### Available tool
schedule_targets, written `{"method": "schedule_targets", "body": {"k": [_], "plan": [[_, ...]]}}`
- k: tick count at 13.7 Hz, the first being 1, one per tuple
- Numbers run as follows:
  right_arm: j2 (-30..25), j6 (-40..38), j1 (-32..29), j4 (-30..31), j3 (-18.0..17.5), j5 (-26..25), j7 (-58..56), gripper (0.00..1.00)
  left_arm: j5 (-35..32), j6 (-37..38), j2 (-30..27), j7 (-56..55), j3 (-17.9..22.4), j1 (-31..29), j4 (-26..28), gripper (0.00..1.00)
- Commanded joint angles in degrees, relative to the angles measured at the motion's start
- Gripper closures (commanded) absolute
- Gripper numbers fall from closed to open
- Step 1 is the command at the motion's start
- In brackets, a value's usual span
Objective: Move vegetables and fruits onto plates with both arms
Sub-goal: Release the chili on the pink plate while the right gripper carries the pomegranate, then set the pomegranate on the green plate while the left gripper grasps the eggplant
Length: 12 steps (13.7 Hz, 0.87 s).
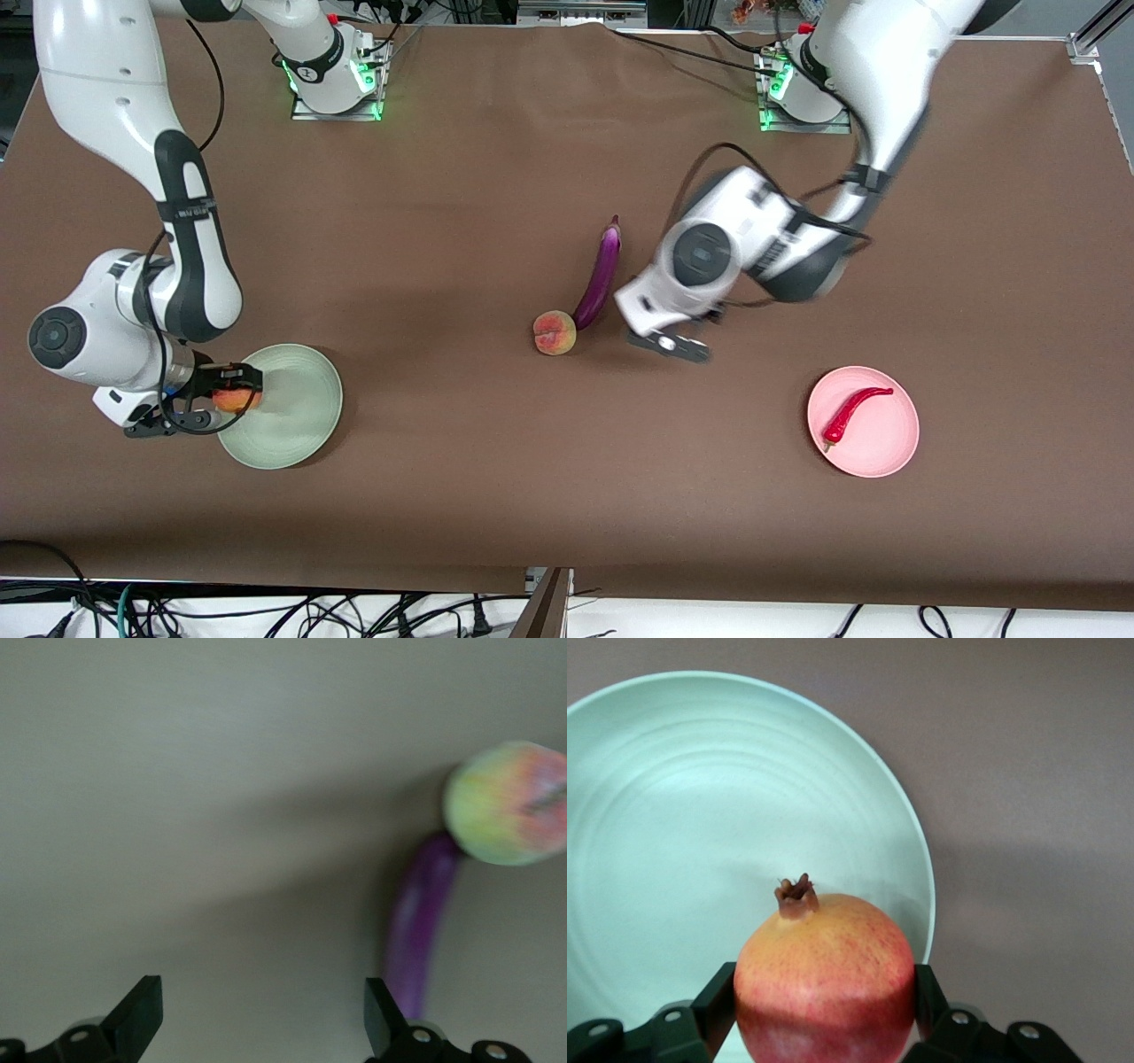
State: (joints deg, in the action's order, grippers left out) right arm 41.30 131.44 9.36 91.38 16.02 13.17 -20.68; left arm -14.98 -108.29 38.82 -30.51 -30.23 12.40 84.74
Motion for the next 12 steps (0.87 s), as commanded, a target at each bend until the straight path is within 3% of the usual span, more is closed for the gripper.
{"method": "schedule_targets", "body": {"k": [1, 2, 3, 4, 7, 8, 9, 12], "plan": [[0.71, -0.22, 0.14, -1.82, -0.72, 0.54, -0.51, 0.94, 0.39, -5.15, 2.22, -4.54, 0.70, 3.94, 2.00, 0.00], [0.80, -0.13, 0.22, -1.82, -0.81, 0.54, -0.16, 0.92, -0.13, -8.22, 2.57, -5.34, 0.87, 4.39, 4.19, 0.00], [0.80, -0.13, 0.22, -1.99, -0.90, 0.63, -0.07, 0.63, -0.14, -11.82, 2.57, -5.43, 0.87, 4.39, 6.56, 0.00], [0.80, -0.13, 0.22, -2.60, -0.90, 0.89, 0.02, 0.01, -0.14, -15.42, 2.75, -5.61, 0.96, 4.48, 8.50, 0.00], [-0.52, -3.71, -0.04, -6.29, -0.99, 3.35, -0.59, 0.00, -0.31, -19.85, 4.50, -6.22, 0.96, 5.00, 10.45, 0.01], [-1.30, -7.83, 0.13, -8.56, -0.99, 3.35, -0.42, 0.00, -0.31, -19.85, 5.03, -6.22, 1.05, 5.27, 10.54, 0.08], [-1.31, -12.48, 0.05, -11.54, -0.99, 3.44, -0.33, 0.00, -0.40, -20.20, 5.30, -6.05, 1.13, 5.27, 10.54, 0.20], [-1.40, -20.86, 1.36, -15.97, -1.25, 6.42, 5.08, 0.00, -0.40, -19.33, 5.48, -5.88, 1.22, 4.48, 10.80, 0.70]]}}
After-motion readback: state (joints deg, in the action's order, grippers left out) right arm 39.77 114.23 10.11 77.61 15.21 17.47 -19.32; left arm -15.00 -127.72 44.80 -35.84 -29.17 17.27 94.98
